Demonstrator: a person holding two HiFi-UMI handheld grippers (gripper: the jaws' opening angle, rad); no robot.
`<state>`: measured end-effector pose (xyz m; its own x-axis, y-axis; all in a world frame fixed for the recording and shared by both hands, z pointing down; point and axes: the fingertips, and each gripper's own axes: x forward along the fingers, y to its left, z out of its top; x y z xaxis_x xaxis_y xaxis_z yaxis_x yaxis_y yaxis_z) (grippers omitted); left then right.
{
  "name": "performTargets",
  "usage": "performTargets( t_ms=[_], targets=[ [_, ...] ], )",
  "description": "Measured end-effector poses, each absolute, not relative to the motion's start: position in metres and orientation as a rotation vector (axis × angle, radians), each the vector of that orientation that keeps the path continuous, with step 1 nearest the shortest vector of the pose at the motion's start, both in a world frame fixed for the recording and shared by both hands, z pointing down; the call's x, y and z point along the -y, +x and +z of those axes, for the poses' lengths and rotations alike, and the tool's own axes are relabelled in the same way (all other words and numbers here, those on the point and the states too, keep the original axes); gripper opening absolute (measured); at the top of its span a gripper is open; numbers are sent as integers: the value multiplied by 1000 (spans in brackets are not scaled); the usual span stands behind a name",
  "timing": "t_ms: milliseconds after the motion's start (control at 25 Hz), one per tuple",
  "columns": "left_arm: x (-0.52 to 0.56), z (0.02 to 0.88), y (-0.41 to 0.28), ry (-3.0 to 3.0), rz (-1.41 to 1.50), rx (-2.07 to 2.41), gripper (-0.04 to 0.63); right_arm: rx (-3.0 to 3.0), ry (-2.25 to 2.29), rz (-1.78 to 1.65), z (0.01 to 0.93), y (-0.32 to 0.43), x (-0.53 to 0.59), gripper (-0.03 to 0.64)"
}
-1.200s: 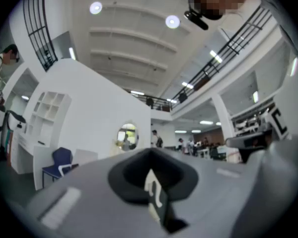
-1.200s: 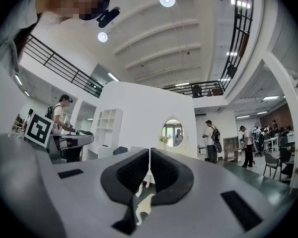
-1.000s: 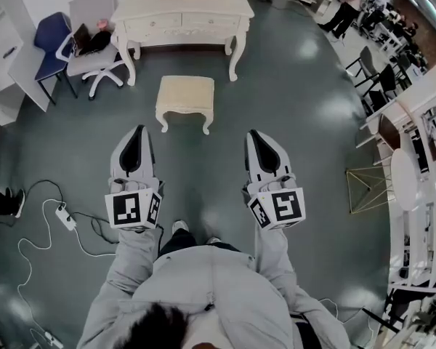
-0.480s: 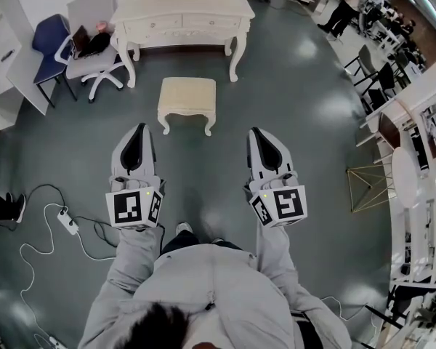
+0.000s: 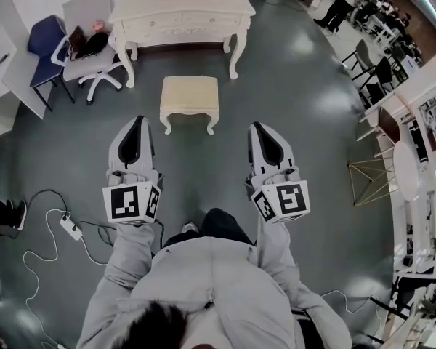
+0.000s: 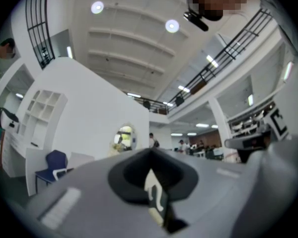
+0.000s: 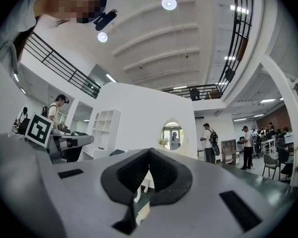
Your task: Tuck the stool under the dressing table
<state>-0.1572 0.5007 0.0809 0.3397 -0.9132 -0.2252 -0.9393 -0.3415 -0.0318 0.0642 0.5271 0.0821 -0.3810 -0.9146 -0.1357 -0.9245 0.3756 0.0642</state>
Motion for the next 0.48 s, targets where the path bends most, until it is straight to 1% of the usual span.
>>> performTargets(
  t_ms=[200, 480],
  targets=[
    [-482, 85, -159, -2458, 257, -1705, 9, -2553, -1717, 193, 83, 62, -510, 0],
    [-437, 102, -166, -2446, 223, -1752, 9, -2557, -1676, 171, 93, 60, -455, -1]
  ],
)
